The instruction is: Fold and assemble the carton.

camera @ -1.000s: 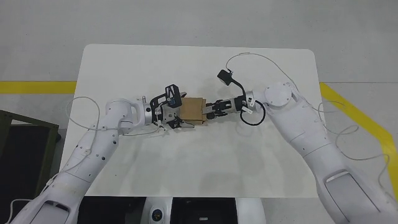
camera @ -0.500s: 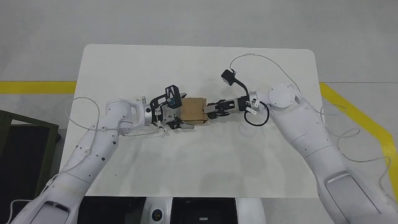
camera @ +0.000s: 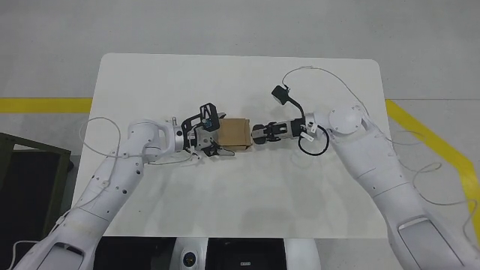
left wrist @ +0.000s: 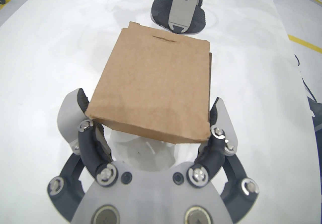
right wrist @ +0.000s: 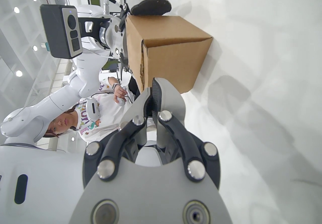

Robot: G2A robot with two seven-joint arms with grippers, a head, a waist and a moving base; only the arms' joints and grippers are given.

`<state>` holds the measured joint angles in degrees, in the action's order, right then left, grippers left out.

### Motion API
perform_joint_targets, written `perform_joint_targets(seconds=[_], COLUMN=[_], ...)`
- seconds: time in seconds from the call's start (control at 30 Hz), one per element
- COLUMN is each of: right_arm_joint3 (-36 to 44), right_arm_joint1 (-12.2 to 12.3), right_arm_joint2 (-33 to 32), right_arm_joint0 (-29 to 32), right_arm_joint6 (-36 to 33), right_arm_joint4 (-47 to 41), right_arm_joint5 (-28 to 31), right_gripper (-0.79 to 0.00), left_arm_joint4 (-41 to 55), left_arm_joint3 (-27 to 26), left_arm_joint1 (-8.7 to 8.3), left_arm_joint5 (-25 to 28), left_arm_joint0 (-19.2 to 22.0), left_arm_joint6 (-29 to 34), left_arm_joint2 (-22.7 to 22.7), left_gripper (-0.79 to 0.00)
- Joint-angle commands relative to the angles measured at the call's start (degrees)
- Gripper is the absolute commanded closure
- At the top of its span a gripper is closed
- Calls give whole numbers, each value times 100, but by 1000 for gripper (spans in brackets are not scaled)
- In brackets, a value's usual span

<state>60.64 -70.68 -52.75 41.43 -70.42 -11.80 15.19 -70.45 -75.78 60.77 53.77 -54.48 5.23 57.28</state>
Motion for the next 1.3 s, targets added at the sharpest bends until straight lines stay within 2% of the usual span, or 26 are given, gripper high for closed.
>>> perform_joint_targets(seconds=[0.0, 0.47, 0.7, 0.87, 0.9, 1.03, 1.07, 1.1, 1.13, 1.27], right_arm_joint3=[10, -261, -68, 224, 288, 511, 528, 546, 562, 622], right_arm_joint1=[-18, -107, -1, 96, 112, 162, 178, 193, 209, 275], right_arm_joint2=[55, 222, -25, -279, -333, -543, -599, -653, -706, -933], right_arm_joint0=[-15, -239, -110, 94, 138, 332, 361, 385, 407, 457], right_arm_joint6=[-23, -44, 49, 279, 330, 642, 721, 809, 897, 1392], right_arm_joint4=[-19, -104, -9, 101, 90, 36, 84, 148, 224, 748], right_arm_joint5=[-12, 85, 72, 359, 475, 1070, 1211, 1345, 1486, 2076], right_gripper=[0, 0, 0, -12, -43, -360, -468, -745, -785, -785], left_arm_joint4=[12, 78, 584, 1535, 1753, 2401, 2460, 2479, 2470, 2445], left_arm_joint3=[-12, 30, 36, -124, -198, -531, -592, -634, -658, -567], left_arm_joint1=[5, 16, -76, -193, -221, -326, -347, -363, -374, -389], left_arm_joint5=[-16, -53, 129, 326, 319, 64, -54, -178, -294, -606], left_arm_joint0=[-5, 27, -136, -390, -441, -580, -599, -610, -614, -548], left_arm_joint6=[1, 6, 209, 567, 676, 1122, 1206, 1267, 1297, 1264], left_arm_joint2=[-11, 1, 349, 772, 870, 1274, 1367, 1449, 1514, 1661], left_gripper=[-785, -785, -785, -785, -785, -785, -785, -785, -785, -785])
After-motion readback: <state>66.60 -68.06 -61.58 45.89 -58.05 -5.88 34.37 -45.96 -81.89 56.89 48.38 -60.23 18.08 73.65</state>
